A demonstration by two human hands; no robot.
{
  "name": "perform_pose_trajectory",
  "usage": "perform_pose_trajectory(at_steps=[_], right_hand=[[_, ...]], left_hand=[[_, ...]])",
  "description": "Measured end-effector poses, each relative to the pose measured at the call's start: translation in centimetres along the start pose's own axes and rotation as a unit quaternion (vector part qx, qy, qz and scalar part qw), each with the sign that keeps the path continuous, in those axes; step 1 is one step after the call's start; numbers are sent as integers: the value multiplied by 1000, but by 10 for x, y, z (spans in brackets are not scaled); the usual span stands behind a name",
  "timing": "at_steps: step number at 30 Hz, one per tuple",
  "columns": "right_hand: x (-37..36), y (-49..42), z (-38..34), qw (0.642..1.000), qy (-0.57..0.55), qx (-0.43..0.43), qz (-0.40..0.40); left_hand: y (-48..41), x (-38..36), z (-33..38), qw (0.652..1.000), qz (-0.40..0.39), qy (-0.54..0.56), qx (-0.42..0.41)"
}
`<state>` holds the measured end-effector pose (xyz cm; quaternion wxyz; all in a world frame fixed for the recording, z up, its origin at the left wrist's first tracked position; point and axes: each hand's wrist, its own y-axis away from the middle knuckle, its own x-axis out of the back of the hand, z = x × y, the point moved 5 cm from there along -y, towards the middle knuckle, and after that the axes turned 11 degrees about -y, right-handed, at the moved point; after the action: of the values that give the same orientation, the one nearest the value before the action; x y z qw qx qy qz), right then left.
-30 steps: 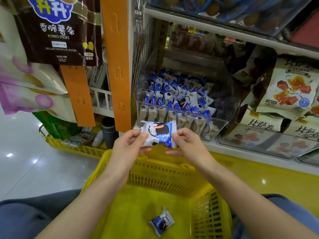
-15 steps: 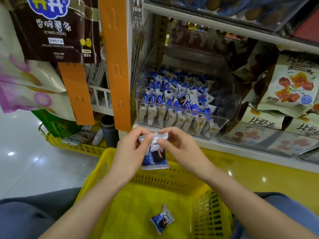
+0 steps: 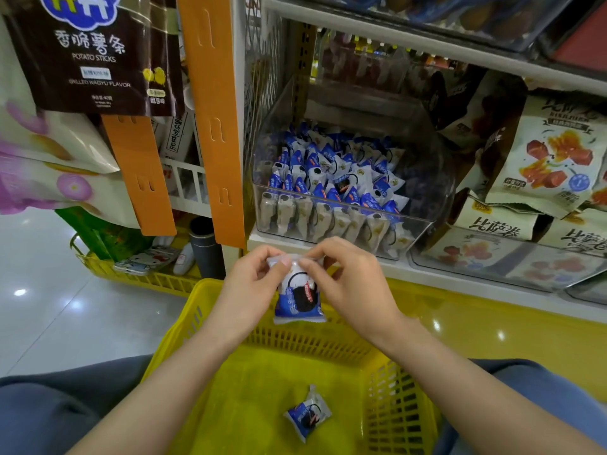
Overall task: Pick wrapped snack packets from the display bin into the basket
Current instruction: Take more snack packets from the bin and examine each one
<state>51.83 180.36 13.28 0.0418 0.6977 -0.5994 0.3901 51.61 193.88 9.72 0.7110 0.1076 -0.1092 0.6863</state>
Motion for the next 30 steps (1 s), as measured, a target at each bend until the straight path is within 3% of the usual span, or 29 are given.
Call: perform_pose_trajectory(at_steps=[3, 5, 7, 9, 12, 15, 17, 19, 21, 23, 26, 30], right_hand=[[6, -5, 11, 994, -61, -63, 69], [12, -6, 13, 986, -104, -74, 106], [14, -6, 9, 985, -128, -46, 107], [10, -3, 1, 992, -110, 17, 60], [-1, 3, -10, 993, -17, 112, -27], [-10, 7, -11, 983, 76, 146, -86], [-14, 6, -8, 991, 41, 87, -90], [-13, 5, -2, 996, -65, -28, -49], [-15, 5, 7, 967, -199, -158, -23], [-20, 7, 12, 910, -323, -258, -26], [-20, 9, 13, 876, -365, -314, -21], [-19, 12, 17, 855, -389, -341, 19]], left_hand=[[0, 9, -2, 989, 70, -125, -17], [-1, 10, -5, 986, 57, -157, -5], [-3, 4, -10, 996, 1, -38, 82], [-2, -2, -10, 978, -46, 115, 167], [-2, 1, -9, 965, -38, 206, 160], [-1, 8, -7, 973, 6, 196, 121], [-1, 11, -6, 976, 28, 180, 118], [-1, 10, -5, 979, 27, 168, 110], [-1, 6, -1, 983, -4, 160, 93], [1, 1, 3, 988, -34, 139, 61], [1, 3, 2, 1000, 20, 0, -17], [3, 3, 2, 977, 71, -168, -110]])
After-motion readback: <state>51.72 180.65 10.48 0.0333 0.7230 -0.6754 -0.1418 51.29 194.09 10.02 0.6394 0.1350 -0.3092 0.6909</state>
